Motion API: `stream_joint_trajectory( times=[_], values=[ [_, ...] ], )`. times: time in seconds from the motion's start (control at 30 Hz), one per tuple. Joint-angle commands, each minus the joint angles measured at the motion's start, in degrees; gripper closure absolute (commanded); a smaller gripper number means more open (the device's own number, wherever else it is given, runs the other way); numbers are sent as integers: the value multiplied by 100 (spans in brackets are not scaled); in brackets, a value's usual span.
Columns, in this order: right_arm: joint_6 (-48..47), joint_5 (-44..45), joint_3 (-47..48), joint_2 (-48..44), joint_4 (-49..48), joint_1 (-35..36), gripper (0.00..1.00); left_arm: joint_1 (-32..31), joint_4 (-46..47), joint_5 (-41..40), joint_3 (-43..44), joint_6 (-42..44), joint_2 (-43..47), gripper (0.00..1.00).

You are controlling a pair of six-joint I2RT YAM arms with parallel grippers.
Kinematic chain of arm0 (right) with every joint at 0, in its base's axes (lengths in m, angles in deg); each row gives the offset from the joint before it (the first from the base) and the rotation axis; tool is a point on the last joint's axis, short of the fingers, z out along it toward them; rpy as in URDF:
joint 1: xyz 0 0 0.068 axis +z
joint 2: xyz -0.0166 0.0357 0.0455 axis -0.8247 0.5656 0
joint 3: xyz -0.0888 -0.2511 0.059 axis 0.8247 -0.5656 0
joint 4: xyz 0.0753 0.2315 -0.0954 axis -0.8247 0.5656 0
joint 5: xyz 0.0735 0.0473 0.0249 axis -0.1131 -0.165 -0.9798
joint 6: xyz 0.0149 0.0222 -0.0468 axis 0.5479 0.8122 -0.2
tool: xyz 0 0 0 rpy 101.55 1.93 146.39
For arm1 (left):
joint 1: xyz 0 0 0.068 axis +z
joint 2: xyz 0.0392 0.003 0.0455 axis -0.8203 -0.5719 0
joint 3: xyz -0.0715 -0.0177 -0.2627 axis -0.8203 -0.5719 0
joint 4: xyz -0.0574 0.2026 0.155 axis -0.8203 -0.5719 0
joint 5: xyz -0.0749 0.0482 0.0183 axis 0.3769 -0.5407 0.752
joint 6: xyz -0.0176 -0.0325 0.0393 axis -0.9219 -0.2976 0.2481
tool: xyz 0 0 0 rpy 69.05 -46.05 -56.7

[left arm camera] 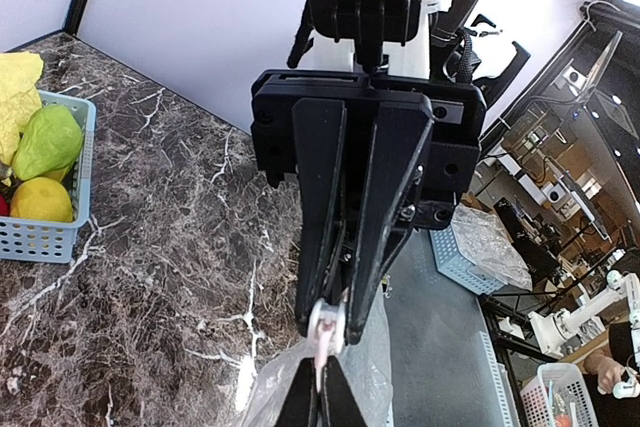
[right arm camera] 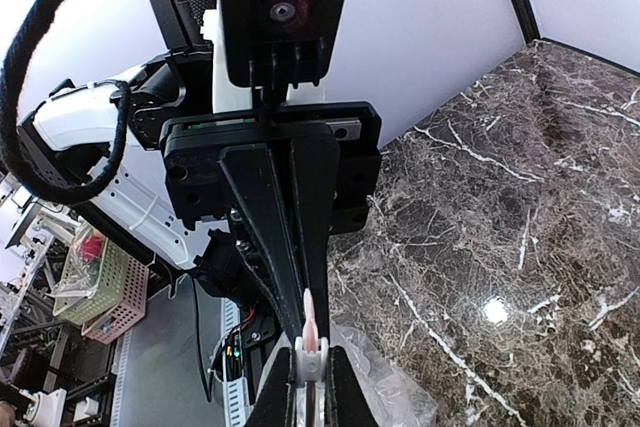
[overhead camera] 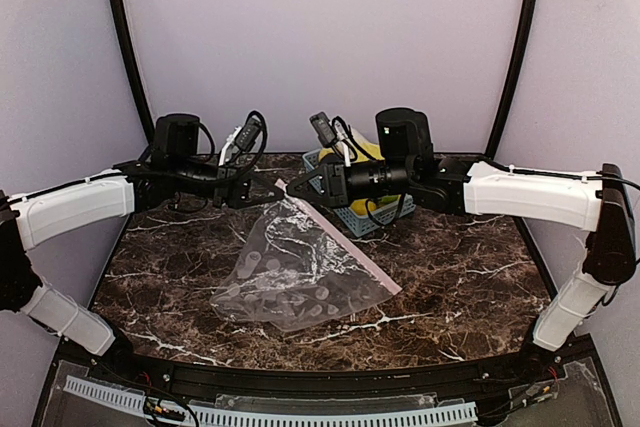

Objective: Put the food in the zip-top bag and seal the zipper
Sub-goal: Unzip the zipper from the zipper food storage bag.

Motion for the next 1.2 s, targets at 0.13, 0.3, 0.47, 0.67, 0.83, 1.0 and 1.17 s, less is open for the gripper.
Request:
stream_joint_trajectory(
  times=[0.13, 0.3, 0.47, 0.67, 0.83, 1.0, 1.17],
  values=[
    [-35, 23, -95, 96, 151, 31, 100, 194, 160, -101, -44, 40, 306, 99],
    [-36, 19, -87, 109, 153, 31, 100, 244, 125, -186, -56, 74, 347, 99],
    [-32, 32, -99, 109, 152, 31, 100, 278, 14, -317, -37, 173, 385, 99],
    [-28, 54, -139, 92, 159, 31, 100, 324, -50, -461, -36, 223, 415, 99],
    [-27, 77, -148, 86, 165, 31, 100, 364, -101, -560, -32, 246, 424, 99],
    [-28, 89, -157, 83, 165, 23, 100, 397, -125, -641, -30, 260, 448, 99],
    [-27, 107, -175, 75, 161, 22, 100, 439, -127, -702, -43, 274, 491, 99]
  ],
)
